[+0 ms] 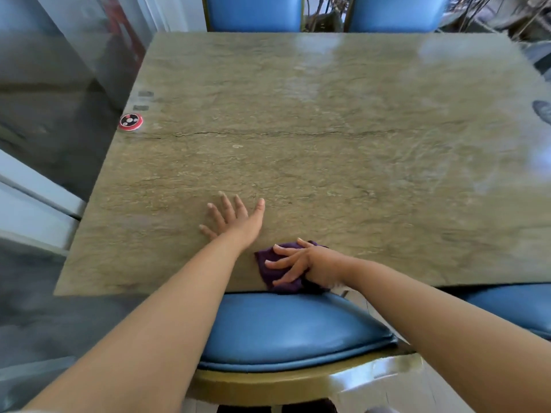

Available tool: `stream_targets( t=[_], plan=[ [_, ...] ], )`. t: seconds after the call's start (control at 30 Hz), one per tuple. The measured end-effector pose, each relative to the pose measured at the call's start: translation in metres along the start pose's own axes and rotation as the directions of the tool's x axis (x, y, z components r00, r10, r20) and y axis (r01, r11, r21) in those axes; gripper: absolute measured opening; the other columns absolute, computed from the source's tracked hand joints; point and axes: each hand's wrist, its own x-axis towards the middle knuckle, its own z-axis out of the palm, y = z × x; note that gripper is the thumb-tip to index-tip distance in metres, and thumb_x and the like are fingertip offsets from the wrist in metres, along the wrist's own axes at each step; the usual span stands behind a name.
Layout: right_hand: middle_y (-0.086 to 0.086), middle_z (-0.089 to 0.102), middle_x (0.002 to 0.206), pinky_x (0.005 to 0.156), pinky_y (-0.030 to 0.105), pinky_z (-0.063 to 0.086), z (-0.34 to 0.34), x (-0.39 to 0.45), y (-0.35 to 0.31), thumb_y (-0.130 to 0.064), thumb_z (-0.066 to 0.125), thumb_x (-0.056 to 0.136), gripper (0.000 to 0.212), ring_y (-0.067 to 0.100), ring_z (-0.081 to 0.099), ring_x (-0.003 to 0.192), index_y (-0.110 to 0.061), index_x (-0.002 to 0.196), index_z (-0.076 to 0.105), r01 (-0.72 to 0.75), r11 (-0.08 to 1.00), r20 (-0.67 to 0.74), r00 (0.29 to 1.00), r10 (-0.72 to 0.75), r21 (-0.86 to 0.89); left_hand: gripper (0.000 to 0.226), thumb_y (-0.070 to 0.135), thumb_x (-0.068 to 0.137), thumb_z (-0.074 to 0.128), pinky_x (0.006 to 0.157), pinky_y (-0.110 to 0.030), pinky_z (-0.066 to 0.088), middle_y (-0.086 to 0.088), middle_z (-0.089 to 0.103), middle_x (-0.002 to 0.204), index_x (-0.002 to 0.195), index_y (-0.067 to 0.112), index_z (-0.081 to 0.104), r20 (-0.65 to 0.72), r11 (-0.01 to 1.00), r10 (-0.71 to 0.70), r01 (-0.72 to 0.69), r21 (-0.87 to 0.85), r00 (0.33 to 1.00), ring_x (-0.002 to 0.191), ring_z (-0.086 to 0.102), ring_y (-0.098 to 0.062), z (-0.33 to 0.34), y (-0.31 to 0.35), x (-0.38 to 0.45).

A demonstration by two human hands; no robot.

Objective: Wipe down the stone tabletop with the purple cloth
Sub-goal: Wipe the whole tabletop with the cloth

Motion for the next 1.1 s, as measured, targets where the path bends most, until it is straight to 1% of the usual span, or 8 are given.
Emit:
stream_targets(
  t=[0.17, 0.3, 0.43, 0.5, 0.67, 0.8, 1.0, 1.1],
  plan=[
    [-0.011, 0.04, 0.147, 0.113, 0.028, -0.011, -0.008, -0.07, 0.039, 0.006, 0.051, 0.087, 0.044, -0.003, 0.004, 0.138, -0.024, 0.111, 0.071, -0.145, 0.988, -0.069, 0.987, 0.148, 0.05, 0.078, 0.071, 0.09, 0.006, 0.105, -0.069, -0.018, 0.007, -0.038, 0.152, 0.151, 0.026, -0.015, 0.214, 0.94, 0.24, -0.282, 0.191, 0.947, 0.138, -0.038, -0.028, 0.045, 0.053, -0.021],
    [-0.006, 0.023, 0.155, 0.119, 0.043, -0.005, -0.032, -0.114, 0.079, 0.009, 0.044, 0.091, 0.052, 0.008, -0.002, 0.143, -0.027, 0.126, 0.06, -0.342, 0.937, -0.172, 0.921, 0.349, 0.065, 0.092, 0.077, 0.086, 0.018, 0.103, -0.072, -0.017, -0.004, -0.049, 0.144, 0.149, 0.023, -0.024, 0.269, 0.936, 0.197, -0.263, 0.234, 0.943, 0.132, -0.044, -0.036, 0.058, 0.078, -0.027],
    [-0.006, 0.019, 0.157, 0.116, 0.039, -0.012, -0.035, -0.12, 0.1, 0.007, 0.042, 0.091, 0.059, 0.016, -0.003, 0.148, -0.037, 0.128, 0.053, -0.466, 0.811, -0.52, 0.622, 0.585, 0.354, 0.12, 0.082, 0.073, 0.046, 0.099, -0.073, -0.019, -0.011, -0.061, 0.131, 0.139, 0.029, -0.039, 0.26, 0.924, 0.146, -0.226, 0.31, 0.954, 0.123, -0.051, -0.041, 0.072, 0.09, -0.028],
    [-0.01, 0.017, 0.158, 0.116, 0.038, -0.014, -0.026, -0.11, 0.09, 0.007, 0.039, 0.087, 0.066, 0.013, -0.004, 0.148, -0.041, 0.13, 0.052, -0.497, 0.785, -0.567, 0.549, 0.614, 0.369, 0.126, 0.083, 0.068, 0.05, 0.099, -0.073, -0.019, -0.009, -0.062, 0.13, 0.138, 0.031, -0.041, 0.219, 0.926, 0.132, -0.199, 0.321, 0.967, 0.123, -0.052, -0.04, 0.078, 0.091, -0.026],
    [-0.019, 0.029, 0.151, 0.118, 0.033, -0.009, 0.029, -0.118, 0.051, 0.004, 0.046, 0.086, 0.06, 0.002, 0.006, 0.145, -0.041, 0.123, 0.06, -0.331, 0.898, -0.544, 0.715, 0.439, 0.289, 0.118, 0.081, 0.072, 0.046, 0.101, -0.073, -0.017, -0.005, -0.06, 0.133, 0.139, 0.033, -0.038, 0.207, 0.928, 0.141, -0.202, 0.313, 0.968, 0.125, -0.051, -0.038, 0.081, 0.091, -0.023],
    [-0.023, 0.036, 0.144, 0.118, 0.031, -0.006, 0.033, -0.137, 0.063, 0.001, 0.049, 0.085, 0.053, -0.005, 0.011, 0.141, -0.039, 0.115, 0.067, -0.273, 0.902, -0.566, 0.706, 0.425, 0.336, 0.125, 0.087, 0.065, 0.048, 0.101, -0.073, -0.017, -0.003, -0.062, 0.131, 0.138, 0.035, -0.039, 0.211, 0.929, 0.136, -0.198, 0.312, 0.968, 0.125, -0.052, -0.037, 0.08, 0.091, -0.026],
    [-0.008, 0.02, 0.158, 0.119, 0.036, -0.007, -0.011, -0.15, 0.113, -0.006, 0.043, 0.088, 0.057, 0.011, 0.003, 0.147, -0.04, 0.133, 0.05, -0.549, 0.676, -0.678, 0.245, 0.693, 0.492, 0.144, 0.092, 0.049, 0.054, 0.101, -0.073, -0.018, -0.003, -0.068, 0.12, 0.13, 0.032, -0.048, 0.276, 0.916, 0.128, -0.22, 0.334, 0.952, 0.12, -0.055, -0.038, 0.073, 0.093, -0.032],
    [-0.005, 0.014, 0.16, 0.118, 0.034, -0.009, -0.02, -0.152, 0.118, -0.006, 0.042, 0.088, 0.061, 0.012, -0.001, 0.148, -0.037, 0.141, 0.041, -0.584, 0.596, -0.644, 0.157, 0.749, 0.551, 0.143, 0.092, 0.05, 0.054, 0.1, -0.073, -0.018, -0.003, -0.068, 0.12, 0.131, 0.033, -0.048, 0.283, 0.913, 0.144, -0.238, 0.332, 0.948, 0.12, -0.055, -0.038, 0.074, 0.093, -0.031]
  ],
)
